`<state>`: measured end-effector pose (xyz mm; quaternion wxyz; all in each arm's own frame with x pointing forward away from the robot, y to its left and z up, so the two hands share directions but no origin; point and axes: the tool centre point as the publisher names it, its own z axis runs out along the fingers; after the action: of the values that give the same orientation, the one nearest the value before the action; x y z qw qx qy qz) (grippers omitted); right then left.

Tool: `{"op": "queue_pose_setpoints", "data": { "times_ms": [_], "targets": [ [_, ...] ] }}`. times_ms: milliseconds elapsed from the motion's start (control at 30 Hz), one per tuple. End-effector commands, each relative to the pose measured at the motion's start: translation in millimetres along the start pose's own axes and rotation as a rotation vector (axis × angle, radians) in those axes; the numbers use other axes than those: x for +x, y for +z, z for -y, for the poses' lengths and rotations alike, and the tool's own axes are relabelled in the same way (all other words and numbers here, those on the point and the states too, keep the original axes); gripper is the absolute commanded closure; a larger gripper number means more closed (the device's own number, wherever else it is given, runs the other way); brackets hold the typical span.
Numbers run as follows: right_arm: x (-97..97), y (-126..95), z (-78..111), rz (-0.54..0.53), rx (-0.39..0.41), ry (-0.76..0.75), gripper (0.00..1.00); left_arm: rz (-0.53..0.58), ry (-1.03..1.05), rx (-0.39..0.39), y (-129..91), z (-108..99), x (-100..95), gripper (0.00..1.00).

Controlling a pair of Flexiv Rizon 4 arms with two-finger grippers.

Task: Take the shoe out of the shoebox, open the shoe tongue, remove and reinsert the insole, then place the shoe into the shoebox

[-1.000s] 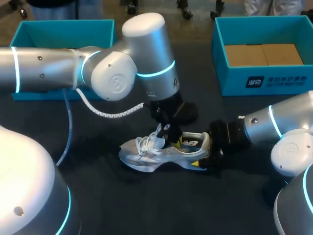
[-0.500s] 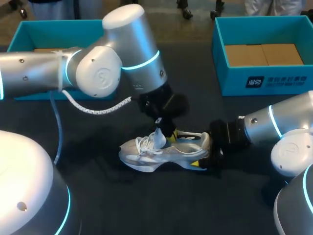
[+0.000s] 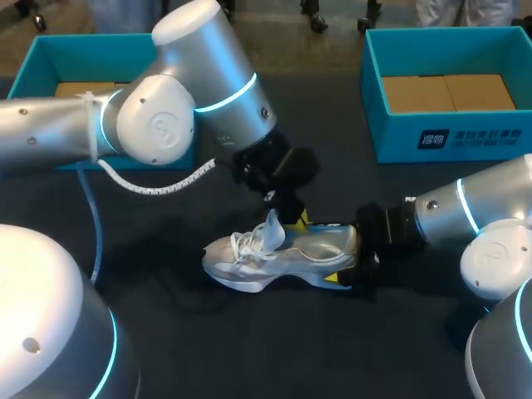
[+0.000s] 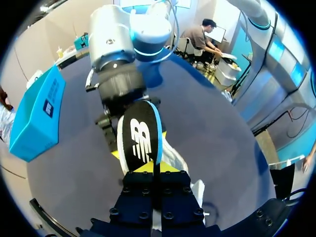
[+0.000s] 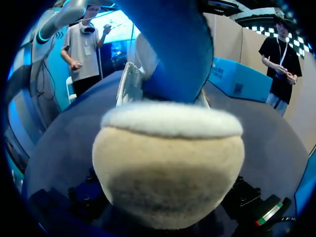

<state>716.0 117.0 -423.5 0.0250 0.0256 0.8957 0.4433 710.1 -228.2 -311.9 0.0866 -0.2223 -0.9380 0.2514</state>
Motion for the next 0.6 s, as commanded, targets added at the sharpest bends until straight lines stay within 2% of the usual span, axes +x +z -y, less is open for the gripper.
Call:
{"op": "queue_pose_setpoints", "data": {
  "times_ms": [33,333,367,400,500,600],
  "targets": [
    [1.8,2,0.0,0.001,0.004,0.000,1.00,-0.007,0.010,0.006,5,11,-4.0,1.00],
    [1.8,2,0.0,0.001,0.004,0.000,1.00,0.043,0.074,0.005,10,20,-4.6,1.00],
    [1.8,2,0.0,0.001,0.004,0.000,1.00,0.063,0.084,-0.007,10,20,-3.5,0.75],
    [1.8,2,0.0,0.001,0.004,0.000,1.00,0.072,0.098,-0.004,10,20,-2.4,0.69],
    [1.8,2,0.0,0.001,0.004,0.000,1.00,0.114,0.118,-0.024,11,18,2.0,0.55],
    [1.8,2,0.0,0.001,0.004,0.000,1.00,0.145,0.125,-0.035,10,16,6.5,0.56]
  ]
}}
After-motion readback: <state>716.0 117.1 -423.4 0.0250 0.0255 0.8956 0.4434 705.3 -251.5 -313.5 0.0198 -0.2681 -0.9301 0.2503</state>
